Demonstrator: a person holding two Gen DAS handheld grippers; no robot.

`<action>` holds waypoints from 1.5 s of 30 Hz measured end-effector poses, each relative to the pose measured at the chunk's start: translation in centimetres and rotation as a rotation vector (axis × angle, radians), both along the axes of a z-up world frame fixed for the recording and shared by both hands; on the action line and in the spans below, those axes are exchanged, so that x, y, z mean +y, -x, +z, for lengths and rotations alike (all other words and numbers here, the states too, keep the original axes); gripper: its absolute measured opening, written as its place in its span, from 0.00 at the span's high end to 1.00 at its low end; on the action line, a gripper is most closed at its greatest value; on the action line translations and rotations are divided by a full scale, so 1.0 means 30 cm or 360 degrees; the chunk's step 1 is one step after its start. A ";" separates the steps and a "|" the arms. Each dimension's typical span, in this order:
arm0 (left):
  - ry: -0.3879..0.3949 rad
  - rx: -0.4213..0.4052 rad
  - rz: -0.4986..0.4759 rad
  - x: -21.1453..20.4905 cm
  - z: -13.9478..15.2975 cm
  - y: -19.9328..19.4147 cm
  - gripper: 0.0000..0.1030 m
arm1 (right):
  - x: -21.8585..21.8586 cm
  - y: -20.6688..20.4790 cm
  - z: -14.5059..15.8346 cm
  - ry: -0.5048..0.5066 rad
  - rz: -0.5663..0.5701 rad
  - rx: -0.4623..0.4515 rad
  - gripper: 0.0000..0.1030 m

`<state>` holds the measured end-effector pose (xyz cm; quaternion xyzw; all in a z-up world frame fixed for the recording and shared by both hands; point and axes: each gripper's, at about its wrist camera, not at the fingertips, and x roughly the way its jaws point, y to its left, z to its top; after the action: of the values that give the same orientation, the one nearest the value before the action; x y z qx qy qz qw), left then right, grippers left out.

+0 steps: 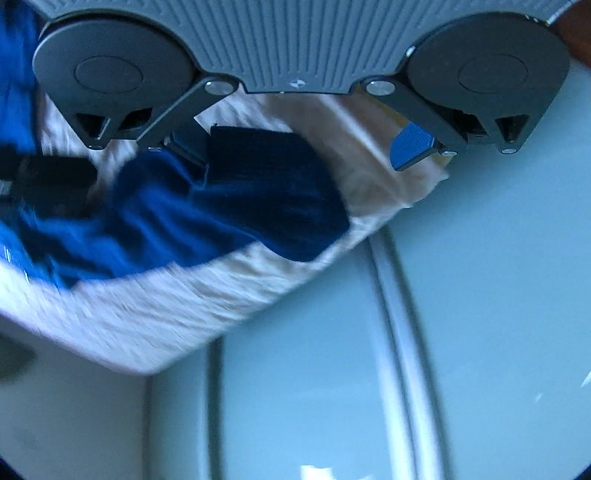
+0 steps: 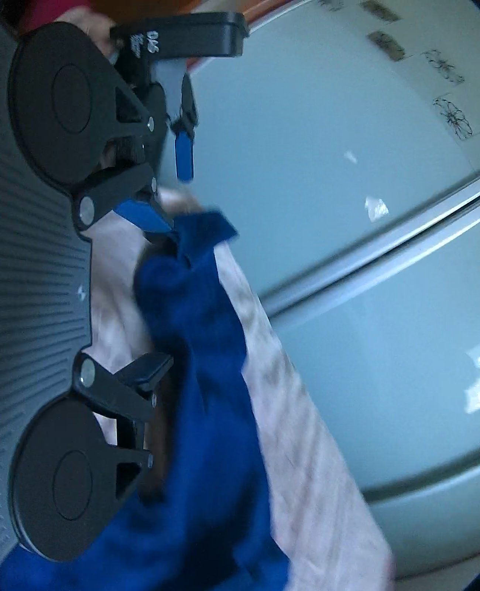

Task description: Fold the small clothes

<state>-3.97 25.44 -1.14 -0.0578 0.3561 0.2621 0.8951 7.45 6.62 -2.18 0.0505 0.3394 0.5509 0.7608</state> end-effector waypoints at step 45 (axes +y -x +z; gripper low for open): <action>0.0036 -0.0473 -0.0421 -0.116 0.143 0.054 0.86 | 0.058 -0.050 0.080 -0.0440 -0.0071 0.0484 0.96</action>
<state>-5.58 21.95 3.14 -0.0585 0.2276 0.1269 0.9637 8.95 8.35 0.21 0.2444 0.3703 0.5614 0.6986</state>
